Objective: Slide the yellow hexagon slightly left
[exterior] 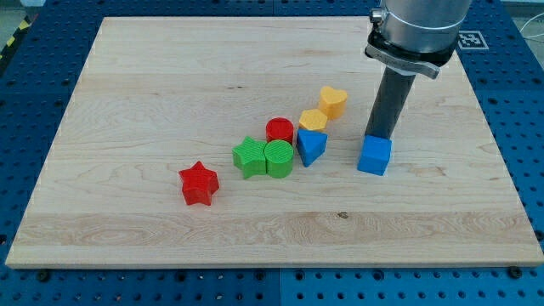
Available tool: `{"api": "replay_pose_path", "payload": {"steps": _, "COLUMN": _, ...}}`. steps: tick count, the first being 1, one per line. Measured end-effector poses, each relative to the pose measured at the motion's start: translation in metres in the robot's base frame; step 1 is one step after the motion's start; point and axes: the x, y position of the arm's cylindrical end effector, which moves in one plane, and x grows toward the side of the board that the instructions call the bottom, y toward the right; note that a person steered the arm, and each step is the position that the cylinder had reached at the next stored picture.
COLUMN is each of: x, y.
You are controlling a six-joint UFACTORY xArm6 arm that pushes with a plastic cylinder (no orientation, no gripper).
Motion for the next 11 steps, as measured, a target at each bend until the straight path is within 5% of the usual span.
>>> {"api": "replay_pose_path", "payload": {"steps": 2, "x": -0.025, "y": -0.016}}
{"api": "replay_pose_path", "payload": {"steps": 11, "x": 0.0, "y": -0.078}}
